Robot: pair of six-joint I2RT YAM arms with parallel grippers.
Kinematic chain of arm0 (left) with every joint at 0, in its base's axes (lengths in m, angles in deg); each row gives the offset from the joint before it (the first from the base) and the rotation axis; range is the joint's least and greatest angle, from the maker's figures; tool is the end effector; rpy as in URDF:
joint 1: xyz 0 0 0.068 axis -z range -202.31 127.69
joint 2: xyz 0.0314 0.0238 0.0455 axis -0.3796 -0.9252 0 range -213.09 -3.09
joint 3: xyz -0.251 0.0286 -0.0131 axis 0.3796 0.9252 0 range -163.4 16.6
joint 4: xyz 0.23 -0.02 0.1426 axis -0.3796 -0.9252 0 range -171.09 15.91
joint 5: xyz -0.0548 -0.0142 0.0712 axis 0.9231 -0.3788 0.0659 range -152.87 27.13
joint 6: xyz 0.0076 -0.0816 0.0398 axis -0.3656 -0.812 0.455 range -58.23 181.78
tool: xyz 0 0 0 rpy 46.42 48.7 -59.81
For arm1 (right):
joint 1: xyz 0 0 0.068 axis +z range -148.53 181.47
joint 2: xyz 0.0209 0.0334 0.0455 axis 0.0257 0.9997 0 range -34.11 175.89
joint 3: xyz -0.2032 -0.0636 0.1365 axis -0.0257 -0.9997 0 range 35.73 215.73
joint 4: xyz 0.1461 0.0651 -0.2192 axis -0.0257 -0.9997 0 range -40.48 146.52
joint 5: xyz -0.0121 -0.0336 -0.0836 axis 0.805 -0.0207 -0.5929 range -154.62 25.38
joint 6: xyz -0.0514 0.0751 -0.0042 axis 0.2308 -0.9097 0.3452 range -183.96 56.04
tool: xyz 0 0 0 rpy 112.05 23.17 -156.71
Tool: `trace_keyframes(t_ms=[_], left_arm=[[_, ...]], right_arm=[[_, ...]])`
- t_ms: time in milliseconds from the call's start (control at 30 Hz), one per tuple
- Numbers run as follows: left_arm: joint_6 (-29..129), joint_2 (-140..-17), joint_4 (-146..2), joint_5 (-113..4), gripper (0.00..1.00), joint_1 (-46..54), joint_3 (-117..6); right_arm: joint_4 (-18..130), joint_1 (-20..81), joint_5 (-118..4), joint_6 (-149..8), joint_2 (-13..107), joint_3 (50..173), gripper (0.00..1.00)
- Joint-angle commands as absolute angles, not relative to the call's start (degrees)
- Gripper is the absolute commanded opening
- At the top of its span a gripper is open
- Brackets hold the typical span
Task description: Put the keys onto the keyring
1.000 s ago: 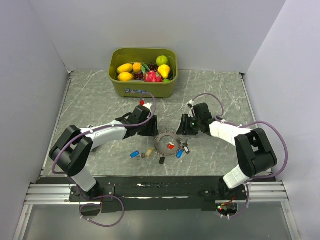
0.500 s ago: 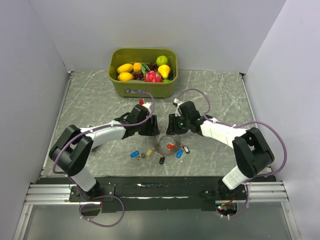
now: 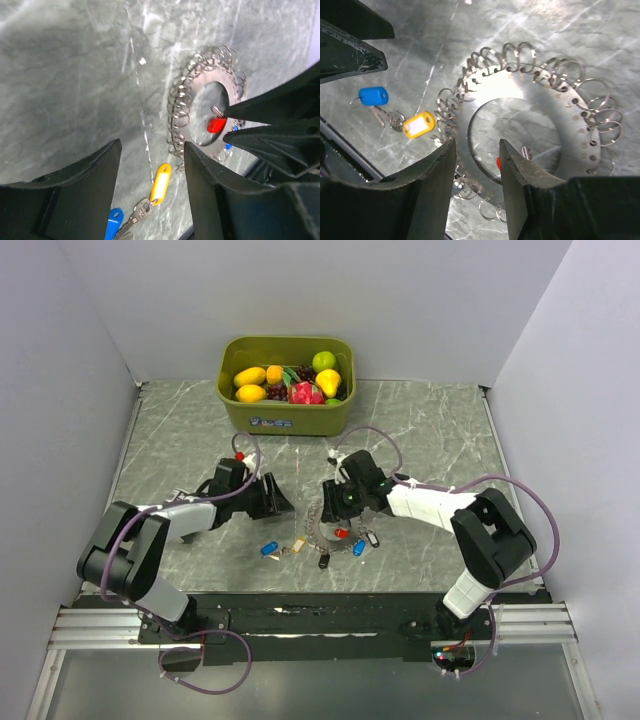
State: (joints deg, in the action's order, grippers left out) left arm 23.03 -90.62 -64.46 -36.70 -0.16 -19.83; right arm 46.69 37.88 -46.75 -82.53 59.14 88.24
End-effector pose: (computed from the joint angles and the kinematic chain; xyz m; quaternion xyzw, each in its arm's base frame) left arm 0.2893 -0.1566 0.0980 -0.0361 0.8921 -0.3808 0.2405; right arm 0.2772 0.2357 0.1181 -0.1959 0.9106 0.2835 0.2282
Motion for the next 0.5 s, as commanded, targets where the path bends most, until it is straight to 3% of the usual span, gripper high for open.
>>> trace_keyframes(t_ms=[0, 467], left_arm=[[22.57, -88.96, -60.19, -32.1, 0.59, -0.16, -19.53], [26.88, -91.25, -71.36, -47.04, 0.57, 8.89, -28.48]], right_arm=[[48.61, 38.04, -44.85, -82.85, 58.27, 88.47, 0.47], [48.26, 38.12, -44.67, -85.32, 51.15, 81.09, 0.47]])
